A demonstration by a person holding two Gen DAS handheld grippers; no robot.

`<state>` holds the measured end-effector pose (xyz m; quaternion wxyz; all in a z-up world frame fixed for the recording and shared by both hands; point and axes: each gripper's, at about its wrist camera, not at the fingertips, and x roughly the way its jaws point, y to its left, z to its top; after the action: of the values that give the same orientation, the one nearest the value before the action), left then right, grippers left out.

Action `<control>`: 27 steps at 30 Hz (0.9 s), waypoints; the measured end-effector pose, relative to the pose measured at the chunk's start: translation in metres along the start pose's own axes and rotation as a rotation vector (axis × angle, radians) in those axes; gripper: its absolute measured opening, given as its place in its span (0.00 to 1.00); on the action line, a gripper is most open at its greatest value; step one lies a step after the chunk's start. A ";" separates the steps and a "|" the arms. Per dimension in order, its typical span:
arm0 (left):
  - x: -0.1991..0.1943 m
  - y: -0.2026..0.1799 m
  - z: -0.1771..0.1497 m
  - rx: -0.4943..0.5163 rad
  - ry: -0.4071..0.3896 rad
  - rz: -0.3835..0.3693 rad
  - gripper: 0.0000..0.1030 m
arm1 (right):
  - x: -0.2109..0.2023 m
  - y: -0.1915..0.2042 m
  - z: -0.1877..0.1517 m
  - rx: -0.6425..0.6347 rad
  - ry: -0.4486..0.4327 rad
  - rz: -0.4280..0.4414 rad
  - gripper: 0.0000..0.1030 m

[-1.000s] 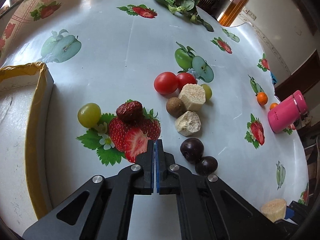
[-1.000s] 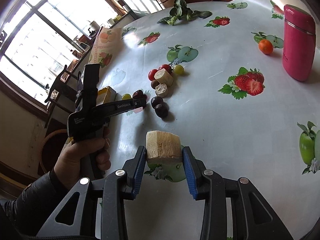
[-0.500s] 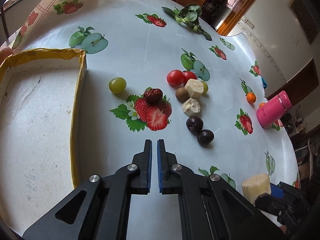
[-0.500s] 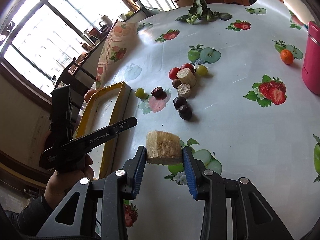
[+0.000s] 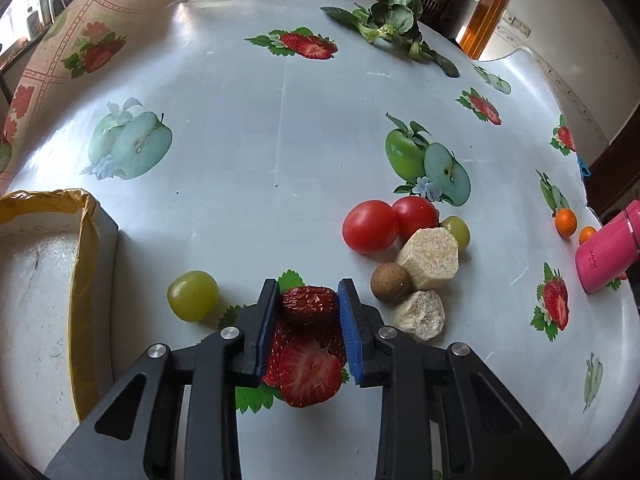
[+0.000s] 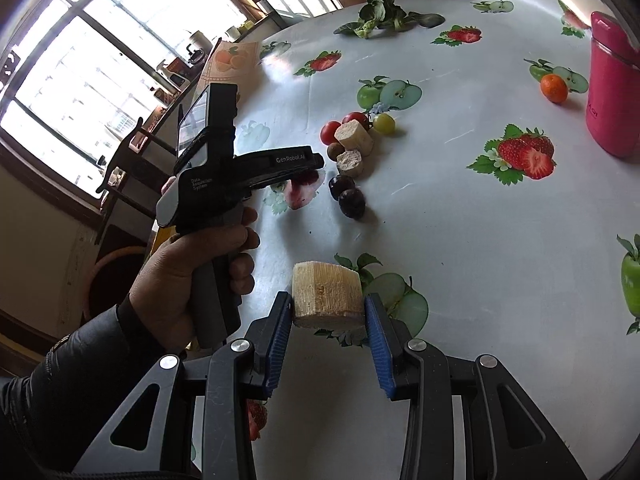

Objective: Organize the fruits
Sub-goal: 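Carry the red date with the left tool while the right tool carries the cube into the tray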

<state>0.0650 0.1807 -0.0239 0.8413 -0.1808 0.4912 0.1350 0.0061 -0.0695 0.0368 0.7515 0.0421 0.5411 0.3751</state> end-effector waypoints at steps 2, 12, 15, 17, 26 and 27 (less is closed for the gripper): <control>-0.005 0.005 -0.003 -0.009 0.000 -0.010 0.26 | -0.002 -0.002 0.001 0.003 -0.005 -0.004 0.37; -0.063 0.020 -0.052 0.007 -0.019 0.004 0.26 | 0.010 0.021 0.009 -0.044 0.005 0.024 0.37; -0.081 0.027 -0.062 0.002 -0.035 0.012 0.26 | 0.017 0.037 0.008 -0.073 0.016 0.035 0.37; -0.091 0.034 -0.067 0.001 -0.043 0.022 0.26 | 0.020 0.047 0.007 -0.091 0.022 0.043 0.37; -0.129 0.087 -0.096 -0.066 -0.057 0.081 0.26 | 0.038 0.094 0.001 -0.166 0.054 0.084 0.37; -0.133 0.096 -0.100 -0.076 -0.058 0.092 0.26 | 0.041 0.101 0.000 -0.178 0.060 0.092 0.37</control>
<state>-0.1155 0.2164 0.0310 0.8405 -0.1859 0.4691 0.1973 -0.0411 0.0272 0.0522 0.7176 -0.0115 0.5255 0.4569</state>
